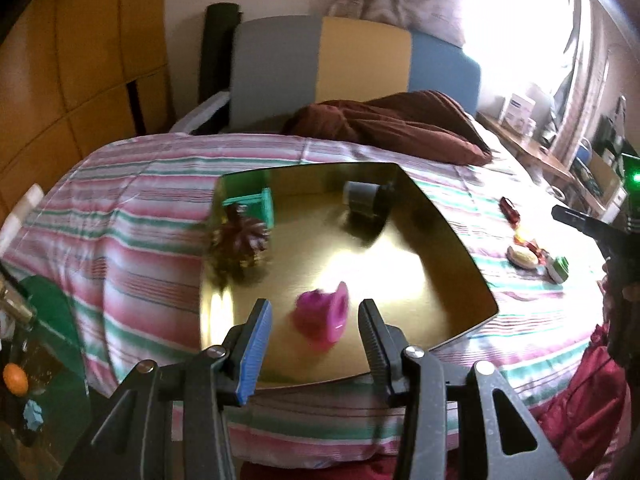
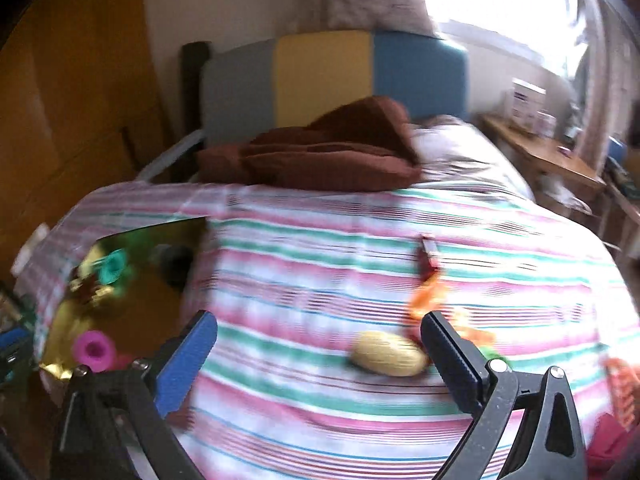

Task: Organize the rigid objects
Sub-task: 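Move both tools back from the tray to the toy pile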

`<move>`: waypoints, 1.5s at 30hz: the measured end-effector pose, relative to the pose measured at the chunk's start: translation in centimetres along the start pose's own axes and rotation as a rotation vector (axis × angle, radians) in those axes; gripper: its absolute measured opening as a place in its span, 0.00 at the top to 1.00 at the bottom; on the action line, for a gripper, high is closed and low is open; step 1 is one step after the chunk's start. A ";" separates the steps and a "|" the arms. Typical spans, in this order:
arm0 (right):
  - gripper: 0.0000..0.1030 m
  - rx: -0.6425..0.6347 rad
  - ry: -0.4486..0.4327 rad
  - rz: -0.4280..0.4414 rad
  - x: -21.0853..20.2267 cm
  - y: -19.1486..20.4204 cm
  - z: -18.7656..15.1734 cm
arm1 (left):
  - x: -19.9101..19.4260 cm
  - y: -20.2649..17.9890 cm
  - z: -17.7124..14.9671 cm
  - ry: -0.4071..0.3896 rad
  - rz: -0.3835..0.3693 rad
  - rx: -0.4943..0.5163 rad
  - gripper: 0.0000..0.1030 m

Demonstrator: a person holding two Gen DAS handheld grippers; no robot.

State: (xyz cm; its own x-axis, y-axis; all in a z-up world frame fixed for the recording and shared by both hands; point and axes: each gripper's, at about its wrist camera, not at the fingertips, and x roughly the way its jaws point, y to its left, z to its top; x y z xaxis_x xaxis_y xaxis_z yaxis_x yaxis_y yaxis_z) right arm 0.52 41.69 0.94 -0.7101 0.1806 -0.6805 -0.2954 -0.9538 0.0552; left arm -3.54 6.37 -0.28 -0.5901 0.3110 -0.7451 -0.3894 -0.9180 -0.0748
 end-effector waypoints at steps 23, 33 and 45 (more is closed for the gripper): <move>0.00 0.645 -0.026 -0.190 -0.1 -17.0 -4.2 | 6.2 -16.0 3.2 0.148 -0.268 0.256 0.56; 0.00 0.782 -0.019 -0.140 -0.1 -19.3 -5.1 | 11.3 -25.4 3.7 0.263 -0.378 0.383 0.55; 0.00 0.752 0.012 -0.078 0.9 -18.6 -4.9 | 19.2 -31.6 5.8 0.385 -0.382 0.324 0.19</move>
State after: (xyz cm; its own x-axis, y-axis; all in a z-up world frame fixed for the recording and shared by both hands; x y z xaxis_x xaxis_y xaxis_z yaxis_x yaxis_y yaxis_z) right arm 8.55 58.37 -4.28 -0.6638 0.2342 -0.7103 -0.7038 -0.5168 0.4873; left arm -6.70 42.84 -8.37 -0.0935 0.4355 -0.8953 -0.7522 -0.6201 -0.2230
